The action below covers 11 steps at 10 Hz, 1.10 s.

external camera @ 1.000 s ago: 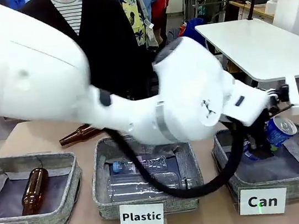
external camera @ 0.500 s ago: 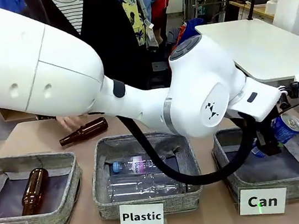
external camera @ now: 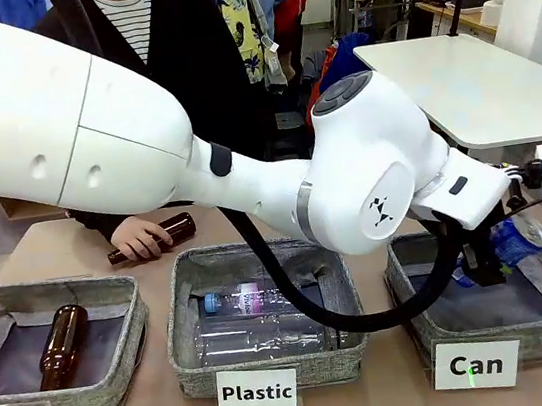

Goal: Sort the can waste into the basket.
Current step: Pick up the can waste from the table and place it in the right Fabric basket.

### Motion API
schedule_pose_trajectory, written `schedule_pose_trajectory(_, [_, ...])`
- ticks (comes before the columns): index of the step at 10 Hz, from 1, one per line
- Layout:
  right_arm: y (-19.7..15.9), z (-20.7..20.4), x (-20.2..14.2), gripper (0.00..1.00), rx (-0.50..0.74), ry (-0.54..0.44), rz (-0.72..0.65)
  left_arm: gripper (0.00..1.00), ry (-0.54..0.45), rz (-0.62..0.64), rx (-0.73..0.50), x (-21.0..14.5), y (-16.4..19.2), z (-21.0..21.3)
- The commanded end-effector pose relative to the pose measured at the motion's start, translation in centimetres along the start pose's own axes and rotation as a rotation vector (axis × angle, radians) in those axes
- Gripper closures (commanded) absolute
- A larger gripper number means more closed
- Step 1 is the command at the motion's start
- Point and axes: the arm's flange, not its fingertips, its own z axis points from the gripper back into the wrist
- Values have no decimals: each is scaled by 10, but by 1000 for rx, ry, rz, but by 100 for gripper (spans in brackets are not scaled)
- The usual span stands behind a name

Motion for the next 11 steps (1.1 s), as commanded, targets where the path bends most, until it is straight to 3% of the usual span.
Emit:
schedule_pose_trajectory(1, [1,-2,2,0,-15,-8,-19,0,3,-7,38,13,-1,-5])
schedule_pose_trajectory(2, [1,-2,2,0,-15,-8,-19,4,18,-16,54,13,-2,-6])
schedule_pose_trajectory(3, [1,-2,2,0,-15,-8,-19,0,21,-18,62,13,-3,-6])
schedule_pose_trajectory(7, [0,0,0,0,0,0,0,0,68,19,109,3,-5,16])
schedule_pose_trajectory(9, [27,-18,1,0,70,26,72,0,148,149,77,-3,-5,62])
schedule_pose_trajectory(11, [66,-62,0,0,78,127,159,0,155,307,95,-16,-5,132])
